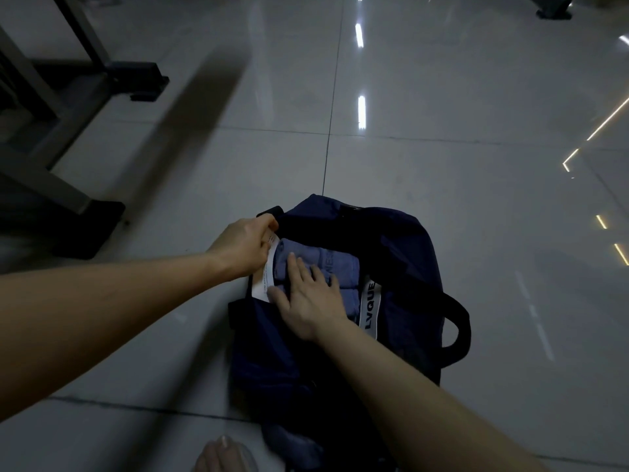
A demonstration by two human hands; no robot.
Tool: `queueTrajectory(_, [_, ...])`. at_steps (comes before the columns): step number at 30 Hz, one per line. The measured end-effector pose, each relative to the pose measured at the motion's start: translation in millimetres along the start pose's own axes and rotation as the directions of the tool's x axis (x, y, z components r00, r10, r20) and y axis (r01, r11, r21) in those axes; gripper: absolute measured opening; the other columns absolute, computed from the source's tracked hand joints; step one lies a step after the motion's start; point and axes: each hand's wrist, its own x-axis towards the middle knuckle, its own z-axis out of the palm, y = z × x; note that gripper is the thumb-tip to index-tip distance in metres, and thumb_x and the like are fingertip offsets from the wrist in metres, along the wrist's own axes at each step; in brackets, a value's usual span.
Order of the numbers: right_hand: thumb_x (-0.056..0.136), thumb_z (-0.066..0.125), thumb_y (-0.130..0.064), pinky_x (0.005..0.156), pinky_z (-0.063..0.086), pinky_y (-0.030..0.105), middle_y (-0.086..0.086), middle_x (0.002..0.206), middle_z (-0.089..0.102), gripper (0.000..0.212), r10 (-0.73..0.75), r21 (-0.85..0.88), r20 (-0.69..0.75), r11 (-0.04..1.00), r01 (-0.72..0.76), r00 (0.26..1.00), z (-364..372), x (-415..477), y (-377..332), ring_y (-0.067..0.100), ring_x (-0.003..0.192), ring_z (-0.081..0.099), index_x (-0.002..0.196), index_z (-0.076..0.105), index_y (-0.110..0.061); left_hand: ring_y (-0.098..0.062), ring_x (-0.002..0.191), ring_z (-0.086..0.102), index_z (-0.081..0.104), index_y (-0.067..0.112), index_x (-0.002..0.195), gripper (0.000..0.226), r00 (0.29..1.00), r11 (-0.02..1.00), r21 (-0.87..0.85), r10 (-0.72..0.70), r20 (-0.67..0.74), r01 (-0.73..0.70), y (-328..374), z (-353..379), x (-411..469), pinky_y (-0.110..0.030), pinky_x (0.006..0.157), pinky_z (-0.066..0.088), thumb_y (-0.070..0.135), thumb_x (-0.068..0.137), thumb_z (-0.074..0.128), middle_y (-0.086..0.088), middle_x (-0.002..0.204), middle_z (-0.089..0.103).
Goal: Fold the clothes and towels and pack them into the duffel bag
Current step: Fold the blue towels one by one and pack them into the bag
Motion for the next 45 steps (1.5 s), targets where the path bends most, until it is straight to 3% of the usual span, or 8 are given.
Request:
queueTrajectory(11, [0.103, 0.022, -0.047, 0.120, 0.008, 0.056, -0.002, 0.168, 0.014, 0.061, 0.034, -0.096, 0.259, 0.995, -0.009, 0.965, -34, 28, 1, 0.035, 0.152, 0.013, 0.161, 0.013, -0.029, -0.020, 0.092, 0.060, 0.058, 0.021, 0.113, 0.014, 0.995, 0.984, -0.152, -0.087, 0.046, 0.093, 3, -10, -7, -0.031, 0.073, 0.043, 0.017, 0.102, 0.052, 0.002, 0.100, 0.060])
queueTrajectory(16, [0.096, 0.042, -0.024, 0.103, 0.034, 0.047, 0.007, 0.147, 0.047, 0.038, -0.051, -0.118, -0.072, 0.992, 0.042, 0.996, -35, 16, 12, 0.033, 0.133, 0.042, 0.130, 0.055, -0.014, -0.020, 0.075, 0.057, 0.044, 0.018, 0.104, 0.034, 0.985, 0.980, -0.103, -0.172, -0.001, 0.171, 10, -3, -13, -0.033, 0.059, 0.039, 0.033, 0.091, 0.071, 0.001, 0.084, 0.057])
queueTrajectory(22, [0.102, 0.035, -0.028, 0.122, 0.009, 0.055, 0.001, 0.169, 0.011, 0.061, -0.060, -0.142, 0.165, 0.986, 0.084, 0.984, -14, 15, 15, 0.032, 0.154, 0.008, 0.160, 0.017, -0.019, -0.031, 0.099, 0.064, 0.053, 0.011, 0.112, 0.031, 0.970, 0.972, -0.064, -0.230, -0.080, 0.225, 21, 2, -11, -0.034, 0.078, 0.048, 0.028, 0.093, 0.070, -0.014, 0.109, 0.066])
queueTrajectory(26, [0.103, 0.032, -0.029, 0.123, 0.002, 0.054, -0.003, 0.169, 0.006, 0.061, -0.059, -0.124, 0.255, 0.988, 0.093, 0.965, -22, 23, 14, 0.030, 0.155, 0.002, 0.161, 0.014, -0.024, -0.027, 0.084, 0.068, 0.064, 0.012, 0.080, 0.019, 0.960, 0.960, 0.040, -0.274, -0.062, 0.276, 20, -6, -8, -0.030, 0.066, 0.046, 0.026, 0.090, 0.072, -0.011, 0.097, 0.073])
queueTrajectory(33, [0.083, 0.034, -0.021, 0.114, 0.035, 0.046, 0.004, 0.157, 0.042, 0.068, -0.112, 0.244, 0.217, 0.968, 0.057, 0.970, -35, 9, 31, 0.029, 0.141, 0.040, 0.151, 0.042, -0.022, -0.025, 0.080, 0.073, 0.070, 0.009, 0.079, 0.020, 0.916, 0.764, -0.505, -0.322, 0.239, 0.401, 30, 6, 1, -0.039, 0.071, 0.061, 0.019, 0.095, 0.064, -0.012, 0.090, 0.076])
queueTrajectory(38, [0.091, 0.046, -0.009, 0.076, 0.039, 0.037, 0.015, 0.114, 0.063, 0.020, -0.029, 0.002, -0.139, 1.000, 0.030, 0.990, -46, -21, 37, 0.035, 0.104, 0.058, 0.103, 0.062, -0.004, -0.027, 0.098, 0.067, 0.060, 0.014, 0.122, 0.036, 0.863, 0.909, -0.100, -0.343, 0.371, 0.404, 28, 29, -5, -0.029, 0.067, 0.049, 0.037, 0.094, 0.063, -0.010, 0.117, 0.068])
queueTrajectory(42, [0.097, 0.046, -0.030, 0.110, 0.029, 0.047, 0.015, 0.142, 0.052, 0.046, -0.112, -0.375, -0.056, 0.923, 0.083, 0.992, -35, -32, 38, 0.032, 0.131, 0.047, 0.137, 0.050, -0.007, -0.031, 0.112, 0.064, 0.048, 0.013, 0.135, 0.070, 0.903, 0.952, 0.277, -0.231, 0.361, 0.133, 33, 31, -6, -0.035, 0.085, 0.052, 0.065, 0.091, 0.056, -0.011, 0.131, 0.064])
queueTrajectory(45, [0.100, 0.041, -0.036, 0.109, 0.029, 0.047, 0.011, 0.139, 0.054, 0.045, -0.108, -0.405, 0.088, 0.905, 0.134, 0.990, -31, -37, 46, 0.031, 0.127, 0.050, 0.137, 0.050, -0.012, -0.035, 0.126, 0.056, 0.030, 0.005, 0.148, 0.093, 0.845, 0.944, 0.326, -0.209, 0.493, 0.043, 42, 32, -7, -0.037, 0.096, 0.046, 0.074, 0.089, 0.051, -0.017, 0.143, 0.053])
